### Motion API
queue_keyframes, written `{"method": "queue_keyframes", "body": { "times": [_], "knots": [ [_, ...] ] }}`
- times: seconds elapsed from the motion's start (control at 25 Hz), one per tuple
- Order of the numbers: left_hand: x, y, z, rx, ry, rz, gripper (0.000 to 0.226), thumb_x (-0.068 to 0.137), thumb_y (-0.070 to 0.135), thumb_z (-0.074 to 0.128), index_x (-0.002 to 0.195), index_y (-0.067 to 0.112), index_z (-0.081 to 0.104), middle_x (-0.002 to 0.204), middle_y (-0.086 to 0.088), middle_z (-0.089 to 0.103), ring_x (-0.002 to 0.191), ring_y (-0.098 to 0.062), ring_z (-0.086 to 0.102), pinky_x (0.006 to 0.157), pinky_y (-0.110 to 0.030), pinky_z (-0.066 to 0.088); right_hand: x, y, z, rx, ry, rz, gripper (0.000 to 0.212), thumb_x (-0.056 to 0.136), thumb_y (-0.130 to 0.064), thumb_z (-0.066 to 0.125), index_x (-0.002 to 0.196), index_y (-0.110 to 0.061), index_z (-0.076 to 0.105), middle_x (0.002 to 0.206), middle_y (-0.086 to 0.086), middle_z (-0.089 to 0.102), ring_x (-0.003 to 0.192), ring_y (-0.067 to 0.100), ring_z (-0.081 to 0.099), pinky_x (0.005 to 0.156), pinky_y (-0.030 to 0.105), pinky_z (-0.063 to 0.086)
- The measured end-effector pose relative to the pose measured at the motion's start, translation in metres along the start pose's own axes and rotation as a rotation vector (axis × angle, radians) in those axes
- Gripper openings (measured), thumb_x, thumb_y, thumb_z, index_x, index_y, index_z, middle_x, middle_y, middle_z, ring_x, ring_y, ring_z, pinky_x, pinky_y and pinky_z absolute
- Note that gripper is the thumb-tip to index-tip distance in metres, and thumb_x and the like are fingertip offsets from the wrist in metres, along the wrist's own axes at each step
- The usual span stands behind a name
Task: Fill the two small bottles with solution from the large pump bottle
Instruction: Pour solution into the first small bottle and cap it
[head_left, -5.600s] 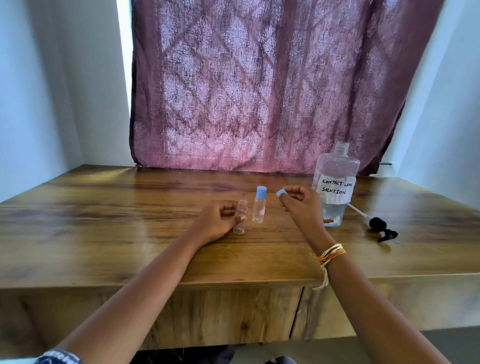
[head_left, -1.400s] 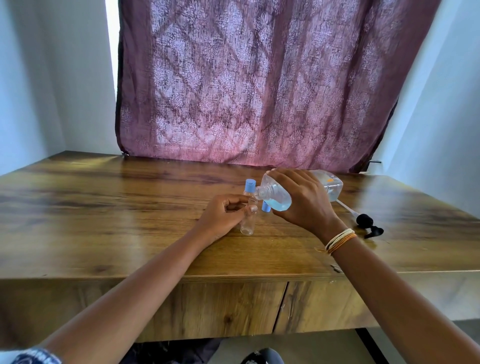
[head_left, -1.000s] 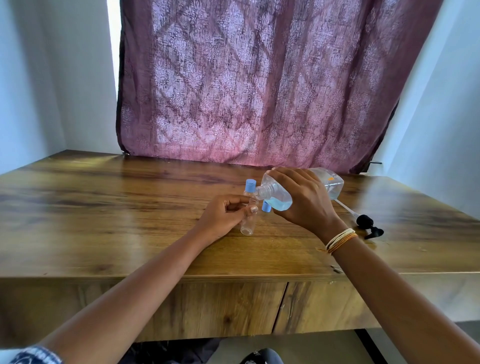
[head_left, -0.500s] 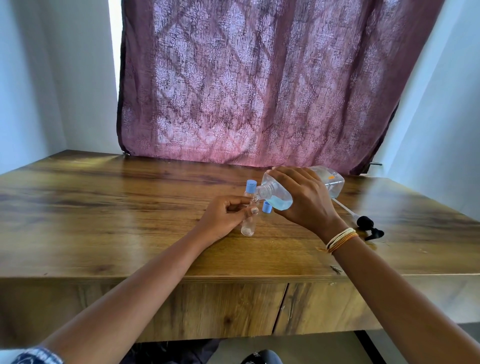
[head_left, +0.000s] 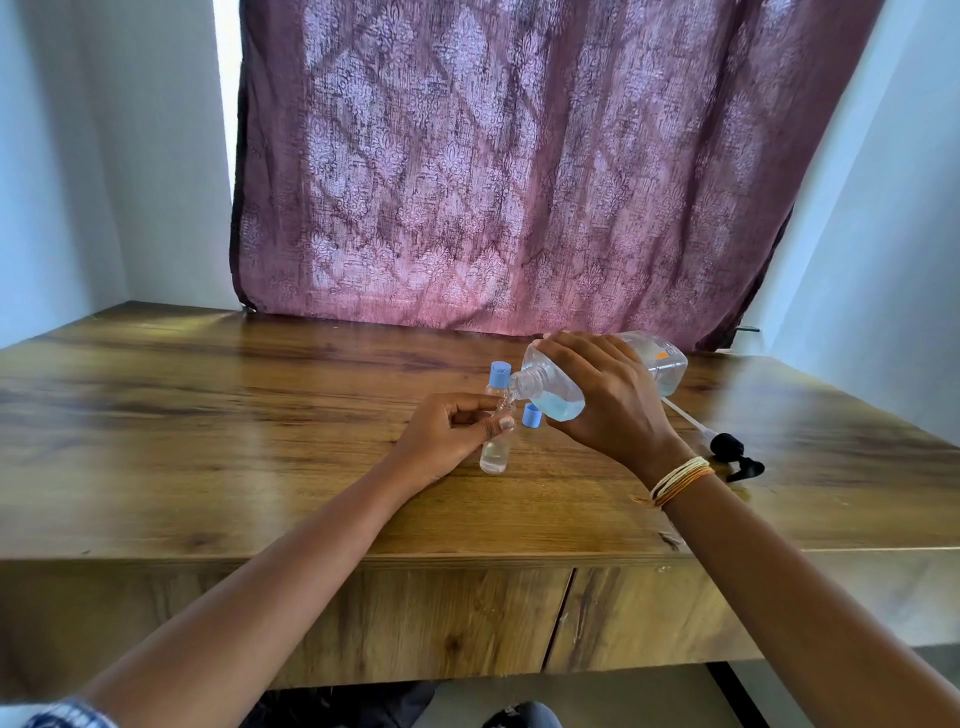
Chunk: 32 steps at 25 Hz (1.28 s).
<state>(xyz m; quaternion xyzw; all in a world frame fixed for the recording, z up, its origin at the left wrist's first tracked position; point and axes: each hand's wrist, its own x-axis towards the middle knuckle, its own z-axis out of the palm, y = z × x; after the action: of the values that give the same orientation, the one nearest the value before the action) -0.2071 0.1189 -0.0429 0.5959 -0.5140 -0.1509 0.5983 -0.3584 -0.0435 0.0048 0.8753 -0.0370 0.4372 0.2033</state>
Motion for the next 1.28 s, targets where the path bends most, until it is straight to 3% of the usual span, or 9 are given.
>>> {"method": "queue_keyframes", "body": {
  "times": [0.2,0.56,0.84,1.08,1.28],
  "knots": [
    [0.0001,0.0002,-0.0002,-0.019,-0.001,-0.012,0.032,0.080,0.029,0.074,0.109,0.015,0.073,0.099,-0.005,0.076,0.098,-0.025,0.070,0.092,-0.049,0.054,-0.0003,-0.0003,-0.0003,0.006,-0.005,0.006,0.049,0.083,-0.045,0.065,0.121,-0.014,0.065,0.121,0.003,0.068,0.109,0.023,0.064,0.092,0.038,0.048],
    [0.0009,-0.0007,-0.0007,-0.007,-0.004,-0.017,0.036,0.080,0.029,0.074,0.111,0.013,0.072,0.103,0.000,0.076,0.100,-0.015,0.070,0.095,-0.046,0.053,0.0018,0.0004,-0.0041,0.003,-0.003,0.002,0.049,0.082,-0.043,0.066,0.121,-0.014,0.065,0.121,0.004,0.068,0.108,0.024,0.065,0.091,0.039,0.049],
    [-0.0011,0.0009,-0.0019,-0.006,-0.011,-0.020,0.051,0.069,0.047,0.072,0.110,0.017,0.073,0.103,0.000,0.076,0.100,-0.019,0.070,0.092,-0.049,0.054,0.0028,-0.0006,-0.0052,0.000,-0.013,0.002,0.051,0.081,-0.043,0.068,0.122,-0.013,0.064,0.122,0.005,0.067,0.109,0.024,0.064,0.092,0.040,0.049],
    [-0.0003,0.0013,-0.0016,-0.005,-0.011,-0.021,0.033,0.080,0.030,0.073,0.110,0.018,0.073,0.102,-0.001,0.076,0.100,-0.021,0.070,0.092,-0.047,0.055,0.0046,-0.0014,-0.0047,-0.004,-0.014,0.005,0.051,0.079,-0.041,0.070,0.121,-0.013,0.064,0.122,0.005,0.068,0.110,0.024,0.064,0.092,0.039,0.049],
    [-0.0010,0.0013,-0.0017,-0.017,-0.005,-0.028,0.038,0.078,0.030,0.075,0.112,0.013,0.072,0.102,-0.003,0.076,0.099,-0.019,0.071,0.093,-0.047,0.054,0.0052,-0.0024,-0.0052,0.008,-0.004,0.005,0.050,0.079,-0.040,0.070,0.120,-0.012,0.065,0.121,0.005,0.068,0.110,0.024,0.064,0.091,0.039,0.049]
  ]
}}
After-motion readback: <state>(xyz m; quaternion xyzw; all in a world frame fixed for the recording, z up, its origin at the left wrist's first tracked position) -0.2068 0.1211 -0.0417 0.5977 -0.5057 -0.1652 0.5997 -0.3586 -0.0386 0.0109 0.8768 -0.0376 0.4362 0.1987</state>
